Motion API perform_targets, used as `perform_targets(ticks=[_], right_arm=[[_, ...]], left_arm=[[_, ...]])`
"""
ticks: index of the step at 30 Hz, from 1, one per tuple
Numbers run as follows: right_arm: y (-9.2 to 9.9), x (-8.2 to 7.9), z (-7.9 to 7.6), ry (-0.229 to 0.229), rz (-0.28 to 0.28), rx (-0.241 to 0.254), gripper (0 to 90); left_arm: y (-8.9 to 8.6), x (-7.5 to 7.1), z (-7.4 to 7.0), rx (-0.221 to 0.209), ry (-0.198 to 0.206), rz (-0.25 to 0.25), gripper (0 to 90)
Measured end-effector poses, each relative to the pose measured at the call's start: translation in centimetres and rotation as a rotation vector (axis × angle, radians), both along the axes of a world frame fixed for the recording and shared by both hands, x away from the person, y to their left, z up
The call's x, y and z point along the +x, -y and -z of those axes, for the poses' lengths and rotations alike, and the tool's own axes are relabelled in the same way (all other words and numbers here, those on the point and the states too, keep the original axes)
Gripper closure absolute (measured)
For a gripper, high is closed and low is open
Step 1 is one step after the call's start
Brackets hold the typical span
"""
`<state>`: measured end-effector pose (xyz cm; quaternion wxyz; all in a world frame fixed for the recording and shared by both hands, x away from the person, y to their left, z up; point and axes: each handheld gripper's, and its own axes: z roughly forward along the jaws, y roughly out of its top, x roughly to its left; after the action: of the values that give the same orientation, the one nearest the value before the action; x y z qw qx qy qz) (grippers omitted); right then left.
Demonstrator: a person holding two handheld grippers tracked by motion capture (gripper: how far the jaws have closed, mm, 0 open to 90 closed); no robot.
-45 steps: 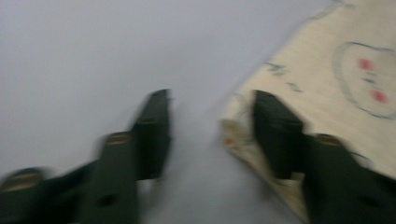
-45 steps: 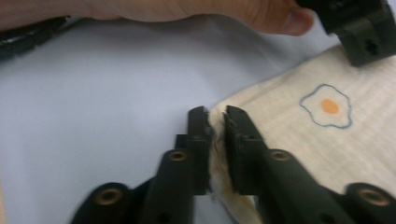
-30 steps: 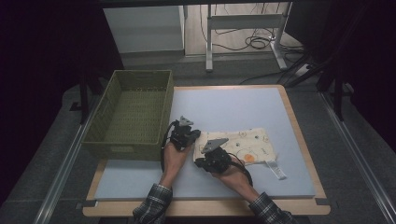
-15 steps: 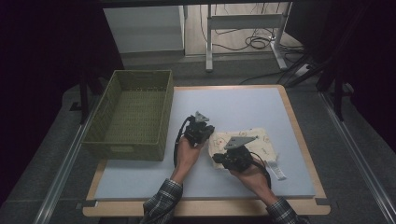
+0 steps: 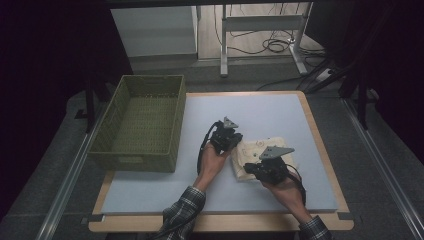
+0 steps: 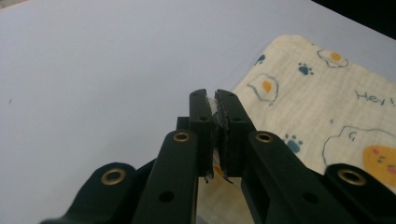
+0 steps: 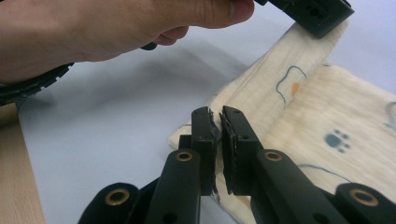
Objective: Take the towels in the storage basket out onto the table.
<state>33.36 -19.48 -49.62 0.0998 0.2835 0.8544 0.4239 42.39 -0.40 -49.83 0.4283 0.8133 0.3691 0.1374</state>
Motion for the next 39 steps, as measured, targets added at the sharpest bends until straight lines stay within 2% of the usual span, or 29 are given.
perform_targets(ticks=[10, 17, 21, 26, 35, 36, 39], right_arm=[[3.5, 0.4, -0.7, -0.001, 0.072, 0.036, 83.7], [6.3, 0.6, -0.9, 0.006, 0.133, 0.034, 83.7], [7.8, 0.7, -0.7, 0.001, 0.166, 0.031, 83.7], [9.3, 0.8, -0.4, -0.009, 0.197, 0.027, 83.6], [10.9, 0.9, 0.2, -0.025, 0.233, 0.023, 82.9], [11.0, 1.0, 0.3, -0.025, 0.237, 0.024, 82.5], [11.5, 1.1, 0.4, -0.026, 0.252, 0.025, 79.5]], left_arm=[[3.1, 1.2, -1.0, 0.013, 0.027, 0.055, 85.9], [5.6, 1.8, -1.4, 0.014, 0.043, 0.089, 85.8], [7.2, 2.3, -1.4, 0.009, 0.044, 0.106, 85.7], [9.0, 2.8, -1.2, 0.024, 0.041, 0.131, 85.7], [11.7, 3.5, -0.7, 0.042, 0.022, 0.151, 85.1], [11.9, 3.6, -0.6, 0.04, 0.023, 0.153, 84.1], [12.0, 3.7, -0.7, 0.012, 0.014, 0.161, 71.1]])
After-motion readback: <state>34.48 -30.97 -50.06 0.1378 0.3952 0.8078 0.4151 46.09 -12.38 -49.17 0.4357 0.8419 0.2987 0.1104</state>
